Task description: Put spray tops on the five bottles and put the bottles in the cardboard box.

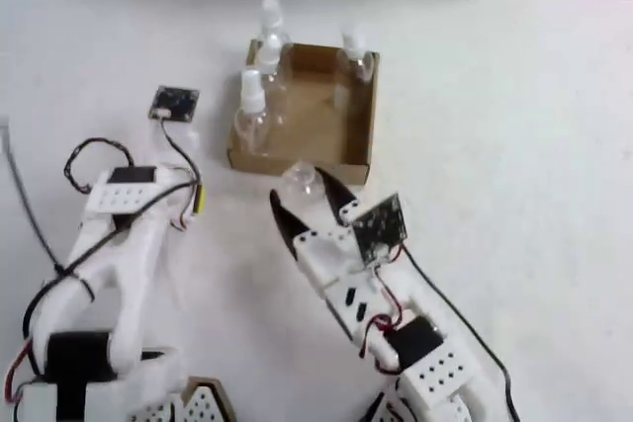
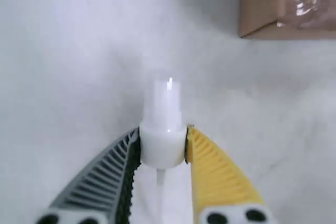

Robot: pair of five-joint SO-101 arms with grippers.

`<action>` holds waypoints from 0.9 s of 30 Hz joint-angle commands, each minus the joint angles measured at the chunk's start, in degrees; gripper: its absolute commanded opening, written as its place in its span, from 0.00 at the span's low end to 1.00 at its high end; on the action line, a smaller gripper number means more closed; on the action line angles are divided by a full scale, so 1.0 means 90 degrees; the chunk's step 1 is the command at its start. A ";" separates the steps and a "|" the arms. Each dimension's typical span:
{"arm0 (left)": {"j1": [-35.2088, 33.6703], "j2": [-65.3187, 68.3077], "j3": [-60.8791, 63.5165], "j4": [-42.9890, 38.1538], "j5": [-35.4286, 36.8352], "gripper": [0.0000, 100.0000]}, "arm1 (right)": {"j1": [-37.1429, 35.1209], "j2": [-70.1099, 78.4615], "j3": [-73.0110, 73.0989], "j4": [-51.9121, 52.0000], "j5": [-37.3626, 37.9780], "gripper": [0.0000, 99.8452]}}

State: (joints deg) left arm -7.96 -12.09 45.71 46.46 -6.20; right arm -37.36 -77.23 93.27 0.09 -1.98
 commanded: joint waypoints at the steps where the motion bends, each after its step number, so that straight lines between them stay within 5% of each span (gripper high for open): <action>1: 0.0073 -0.1421 -0.0059 0.0049 0.0000 0.02 | -0.0122 -0.0454 0.0215 -0.0161 0.0078 0.02; 12: 0.0698 -0.4674 -0.0068 0.0010 -0.0049 0.02 | -0.0132 -0.2007 0.0430 0.1294 0.0068 0.02; 21: 0.1958 -0.6266 -0.0088 -0.1426 0.0010 0.02 | -0.0161 -0.2896 0.0400 0.2330 0.0039 0.02; 27: 0.2330 -0.6491 -0.0449 -0.1670 0.0117 0.02 | -0.1138 -0.2867 0.0400 0.2623 0.0029 0.02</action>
State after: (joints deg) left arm 11.21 -68.70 45.71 34.15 -6.37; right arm -43.34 -102.37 96.53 21.63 -1.98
